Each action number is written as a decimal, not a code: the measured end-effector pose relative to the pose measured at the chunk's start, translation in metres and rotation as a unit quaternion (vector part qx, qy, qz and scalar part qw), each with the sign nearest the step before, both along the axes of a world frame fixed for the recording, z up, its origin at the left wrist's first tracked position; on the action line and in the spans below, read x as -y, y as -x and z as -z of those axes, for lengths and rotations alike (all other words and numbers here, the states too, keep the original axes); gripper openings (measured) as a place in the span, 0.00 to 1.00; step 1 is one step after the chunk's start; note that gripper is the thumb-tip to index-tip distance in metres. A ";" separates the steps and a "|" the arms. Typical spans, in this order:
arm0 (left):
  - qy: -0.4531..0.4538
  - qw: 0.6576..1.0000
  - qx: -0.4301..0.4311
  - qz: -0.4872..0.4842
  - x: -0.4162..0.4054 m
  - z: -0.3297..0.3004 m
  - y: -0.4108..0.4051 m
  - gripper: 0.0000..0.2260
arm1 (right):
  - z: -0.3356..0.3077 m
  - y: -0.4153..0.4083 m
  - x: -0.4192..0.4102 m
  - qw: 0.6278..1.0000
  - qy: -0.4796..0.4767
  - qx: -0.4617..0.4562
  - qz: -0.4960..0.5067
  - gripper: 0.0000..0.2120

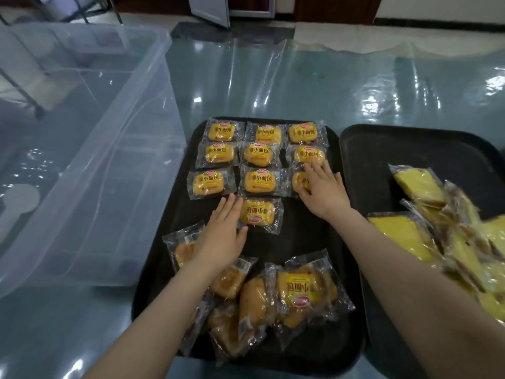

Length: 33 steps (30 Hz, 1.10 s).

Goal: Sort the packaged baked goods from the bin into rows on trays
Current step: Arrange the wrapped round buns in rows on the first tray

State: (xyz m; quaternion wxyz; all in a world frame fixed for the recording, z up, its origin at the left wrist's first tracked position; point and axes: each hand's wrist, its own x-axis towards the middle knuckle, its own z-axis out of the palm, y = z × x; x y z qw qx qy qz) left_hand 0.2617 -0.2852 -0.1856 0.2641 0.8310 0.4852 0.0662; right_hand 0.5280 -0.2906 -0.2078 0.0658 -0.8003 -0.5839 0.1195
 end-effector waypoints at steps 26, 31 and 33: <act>0.029 0.995 -0.100 0.013 0.038 0.016 0.114 0.27 | -0.049 0.095 0.148 0.979 -0.068 -0.117 0.153 0.29; 0.040 0.992 -0.123 0.002 0.028 0.014 0.110 0.25 | -0.045 0.083 0.131 0.913 -0.141 -0.272 0.270 0.38; 0.048 0.991 -0.122 -0.013 0.025 0.014 0.105 0.25 | -0.041 0.080 0.124 0.908 -0.129 -0.281 0.284 0.40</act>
